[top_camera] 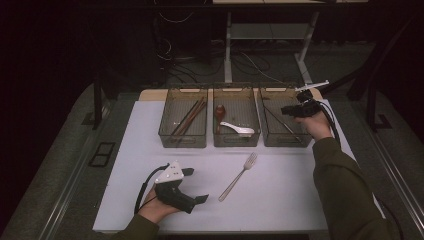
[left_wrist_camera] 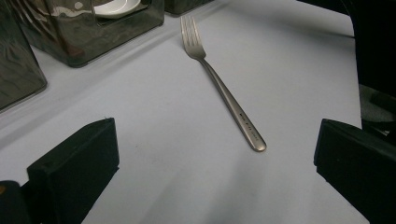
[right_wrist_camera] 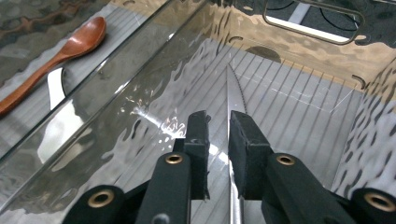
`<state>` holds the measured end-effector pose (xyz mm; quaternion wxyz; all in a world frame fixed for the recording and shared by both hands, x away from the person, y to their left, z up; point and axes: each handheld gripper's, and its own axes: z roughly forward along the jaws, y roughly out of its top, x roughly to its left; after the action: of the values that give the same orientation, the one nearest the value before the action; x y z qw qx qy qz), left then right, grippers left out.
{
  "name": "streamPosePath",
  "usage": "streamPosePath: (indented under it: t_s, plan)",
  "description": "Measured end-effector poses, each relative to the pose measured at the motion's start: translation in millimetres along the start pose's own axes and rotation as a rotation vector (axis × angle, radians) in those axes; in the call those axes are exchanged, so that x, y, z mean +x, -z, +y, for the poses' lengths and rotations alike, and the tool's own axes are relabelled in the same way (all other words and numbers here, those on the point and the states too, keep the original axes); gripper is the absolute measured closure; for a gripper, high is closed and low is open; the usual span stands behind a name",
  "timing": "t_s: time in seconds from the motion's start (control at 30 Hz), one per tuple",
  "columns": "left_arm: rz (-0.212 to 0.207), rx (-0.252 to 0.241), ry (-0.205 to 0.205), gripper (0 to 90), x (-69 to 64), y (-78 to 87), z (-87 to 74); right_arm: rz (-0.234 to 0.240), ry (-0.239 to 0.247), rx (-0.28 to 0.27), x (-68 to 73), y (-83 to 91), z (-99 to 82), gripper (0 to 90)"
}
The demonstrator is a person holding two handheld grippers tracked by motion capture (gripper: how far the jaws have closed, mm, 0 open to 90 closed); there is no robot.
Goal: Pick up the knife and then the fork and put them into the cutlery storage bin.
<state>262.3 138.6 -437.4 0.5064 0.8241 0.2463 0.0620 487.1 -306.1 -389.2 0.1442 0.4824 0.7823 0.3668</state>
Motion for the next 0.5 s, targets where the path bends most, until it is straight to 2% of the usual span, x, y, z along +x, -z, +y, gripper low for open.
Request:
streamPosePath:
  t_s: [0.17,0.3,0.5]
  plan:
    - [0.002,0.000,0.002,0.0,0.5,0.5,-0.5,0.013,-0.015,-0.030,1.1,6.9,-0.7,65.2]
    - [0.007,-0.003,-0.002,0.0,0.9,1.2,-0.2,0.012,-0.018,-0.077,4.0,18.7,-2.5,51.9]
    - [0.013,-0.004,0.003,0.0,1.1,2.0,-0.3,0.057,-0.027,-0.151,10.2,39.2,-7.2,40.5]
